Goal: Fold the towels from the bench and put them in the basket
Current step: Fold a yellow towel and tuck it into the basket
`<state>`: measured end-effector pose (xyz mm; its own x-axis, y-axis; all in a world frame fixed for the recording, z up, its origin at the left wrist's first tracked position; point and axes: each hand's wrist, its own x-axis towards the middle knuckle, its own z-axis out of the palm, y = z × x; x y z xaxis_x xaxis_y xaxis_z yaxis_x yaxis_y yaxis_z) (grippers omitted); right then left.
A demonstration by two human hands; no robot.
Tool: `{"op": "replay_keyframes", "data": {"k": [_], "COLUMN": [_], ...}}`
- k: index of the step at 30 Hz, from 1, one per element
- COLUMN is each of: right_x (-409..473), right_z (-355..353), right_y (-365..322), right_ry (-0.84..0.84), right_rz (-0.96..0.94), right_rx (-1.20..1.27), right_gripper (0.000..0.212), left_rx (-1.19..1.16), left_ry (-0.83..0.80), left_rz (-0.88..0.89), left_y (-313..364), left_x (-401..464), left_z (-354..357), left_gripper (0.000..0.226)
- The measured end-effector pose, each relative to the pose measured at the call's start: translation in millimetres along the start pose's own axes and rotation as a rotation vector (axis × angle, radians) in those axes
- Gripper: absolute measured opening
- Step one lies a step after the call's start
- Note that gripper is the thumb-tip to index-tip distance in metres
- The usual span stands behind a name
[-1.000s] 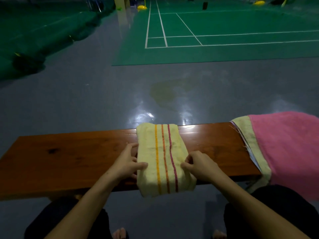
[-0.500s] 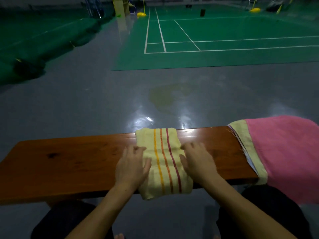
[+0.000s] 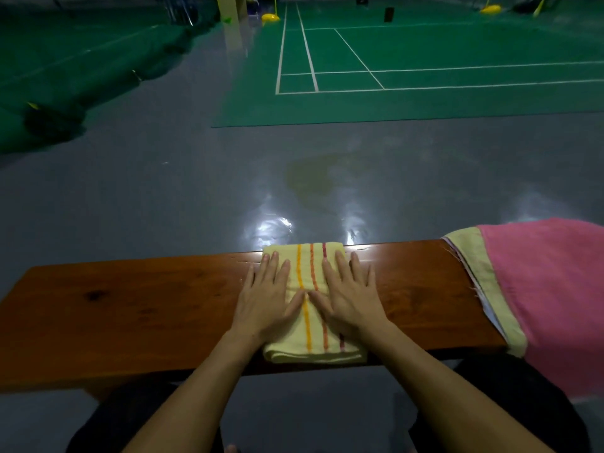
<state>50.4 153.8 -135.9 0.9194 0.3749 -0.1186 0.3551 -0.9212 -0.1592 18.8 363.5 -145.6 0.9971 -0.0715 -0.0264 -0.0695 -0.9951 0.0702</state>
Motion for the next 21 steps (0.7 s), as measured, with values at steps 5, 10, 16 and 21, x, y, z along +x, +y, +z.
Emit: {"op": "replay_keyframes", "data": {"k": [5, 10, 16, 21], "right_x": [-30, -69, -74, -99], "right_z": [-11, 9, -5, -34], "right_y": [-13, -2, 37, 36], "right_ry": [0.077, -0.052, -0.040, 0.031], "right_rz": [-0.155, -0.254, -0.152, -0.193], "right_rx": [-0.066, -0.088, -0.046, 0.192], "right_gripper": [0.081, 0.078, 0.079, 0.053], "left_rx": [-0.038, 0.033, 0.029, -0.226], "left_ry": [0.104, -0.038, -0.040, 0.131], "left_rz": [0.085, 0.138, 0.076, 0.184], "left_y": [17, 5, -20, -34], "left_x": [-36, -74, -96, -115], "left_z": [-5, 9, -6, -19], "left_gripper": [0.069, 0.079, 0.079, 0.050]}}
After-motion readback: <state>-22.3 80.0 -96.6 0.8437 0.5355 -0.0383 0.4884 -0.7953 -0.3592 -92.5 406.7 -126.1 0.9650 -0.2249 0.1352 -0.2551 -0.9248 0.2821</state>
